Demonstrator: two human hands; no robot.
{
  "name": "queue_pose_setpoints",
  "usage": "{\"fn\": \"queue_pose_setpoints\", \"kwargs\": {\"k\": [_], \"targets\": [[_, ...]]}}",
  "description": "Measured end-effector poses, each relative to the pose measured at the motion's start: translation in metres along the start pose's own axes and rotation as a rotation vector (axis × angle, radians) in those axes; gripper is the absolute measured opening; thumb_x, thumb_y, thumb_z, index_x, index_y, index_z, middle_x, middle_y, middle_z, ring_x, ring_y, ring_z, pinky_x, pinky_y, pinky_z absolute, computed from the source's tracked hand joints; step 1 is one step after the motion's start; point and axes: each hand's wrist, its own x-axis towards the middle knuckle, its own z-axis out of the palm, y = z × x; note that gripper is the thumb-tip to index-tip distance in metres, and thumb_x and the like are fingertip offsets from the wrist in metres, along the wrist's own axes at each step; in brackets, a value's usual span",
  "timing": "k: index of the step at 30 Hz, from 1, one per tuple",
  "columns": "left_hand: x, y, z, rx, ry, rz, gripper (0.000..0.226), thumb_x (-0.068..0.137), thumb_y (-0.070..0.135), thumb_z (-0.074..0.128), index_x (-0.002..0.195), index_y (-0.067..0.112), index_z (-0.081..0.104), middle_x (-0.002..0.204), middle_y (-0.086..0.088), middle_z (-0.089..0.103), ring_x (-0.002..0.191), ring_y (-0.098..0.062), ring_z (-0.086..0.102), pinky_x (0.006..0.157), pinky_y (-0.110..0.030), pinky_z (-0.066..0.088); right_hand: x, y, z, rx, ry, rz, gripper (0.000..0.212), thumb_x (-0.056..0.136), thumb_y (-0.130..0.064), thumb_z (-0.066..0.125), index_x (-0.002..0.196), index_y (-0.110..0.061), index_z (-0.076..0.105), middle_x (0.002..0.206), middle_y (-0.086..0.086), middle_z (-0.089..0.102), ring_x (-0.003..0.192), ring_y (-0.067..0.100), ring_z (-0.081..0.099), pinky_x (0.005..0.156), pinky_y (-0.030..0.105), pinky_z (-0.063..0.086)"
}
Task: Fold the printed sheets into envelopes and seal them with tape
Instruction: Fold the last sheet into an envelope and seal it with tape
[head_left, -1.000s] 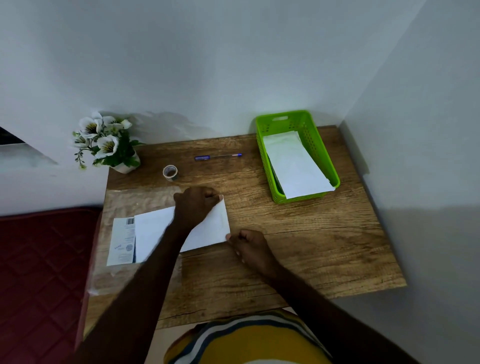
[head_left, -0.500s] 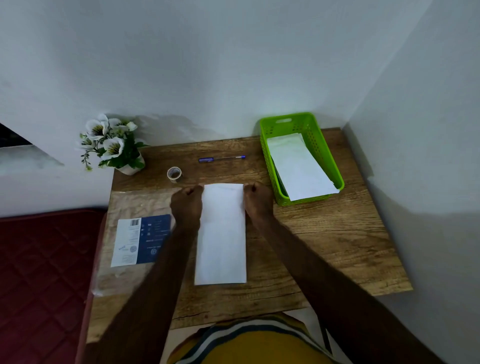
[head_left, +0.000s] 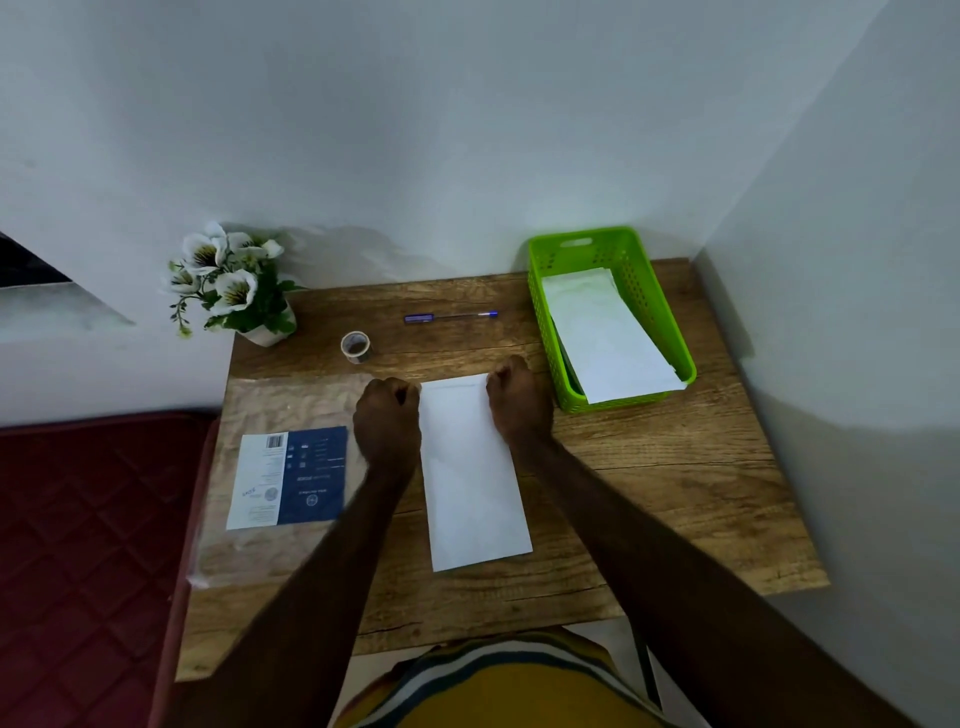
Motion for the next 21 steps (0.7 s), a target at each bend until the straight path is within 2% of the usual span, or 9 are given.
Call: {"fn": "queue_pose_setpoints", "kwargs": {"k": [6, 10, 13, 17, 21], "targets": [[0.001, -0.001, 0.002, -0.014, 0.022, -0.012, 0.021, 0.098, 0.028, 0.065, 0.103, 0.010, 0.073, 0.099, -0.005, 0.074, 0.088, -0.019, 0.069, 0.077, -0.030, 0.050, 0.001, 0.003, -0.004, 0.031, -0.026, 0.001, 0.010, 0.096, -0.016, 0.057, 0.101, -0.013, 0.064, 0.094, 0.008, 0.071, 0.088, 0.026, 0.065, 0.067, 0.026, 0.040], [0.005, -0.002, 0.001, -0.049, 0.020, -0.042, 0.018, 0.097, 0.028, 0.067, 0.099, 0.011, 0.074, 0.094, -0.004, 0.075, 0.085, -0.019, 0.070, 0.080, -0.035, 0.057, -0.003, 0.005, -0.003, 0.005, -0.014, -0.044, 0.011, 0.098, -0.015, 0.055, 0.097, -0.013, 0.066, 0.093, 0.008, 0.070, 0.088, 0.027, 0.065, 0.070, 0.035, 0.053], [0.008, -0.002, 0.002, -0.106, 0.019, -0.078, 0.013, 0.094, 0.026, 0.070, 0.095, 0.014, 0.074, 0.090, -0.002, 0.075, 0.080, -0.018, 0.070, 0.078, -0.036, 0.059, -0.004, 0.006, -0.002, -0.005, 0.015, -0.045, 0.012, 0.099, -0.018, 0.056, 0.099, -0.014, 0.067, 0.095, 0.008, 0.071, 0.090, 0.027, 0.065, 0.071, 0.033, 0.052], [0.014, -0.002, 0.002, -0.145, 0.016, -0.143, 0.010, 0.092, 0.023, 0.073, 0.094, 0.013, 0.072, 0.090, -0.003, 0.075, 0.081, -0.019, 0.071, 0.078, -0.038, 0.060, -0.001, 0.001, -0.002, 0.050, 0.009, 0.077, 0.011, 0.097, -0.018, 0.060, 0.102, -0.018, 0.070, 0.103, 0.003, 0.073, 0.098, 0.025, 0.067, 0.081, 0.034, 0.056], [0.014, -0.002, -0.003, -0.206, -0.017, -0.113, 0.012, 0.092, 0.023, 0.073, 0.096, 0.012, 0.073, 0.091, -0.003, 0.076, 0.082, -0.020, 0.071, 0.079, -0.037, 0.059, -0.002, -0.002, 0.000, 0.063, 0.017, 0.139, 0.011, 0.095, -0.018, 0.060, 0.101, -0.020, 0.069, 0.104, 0.001, 0.073, 0.100, 0.024, 0.067, 0.080, 0.031, 0.053]]}}
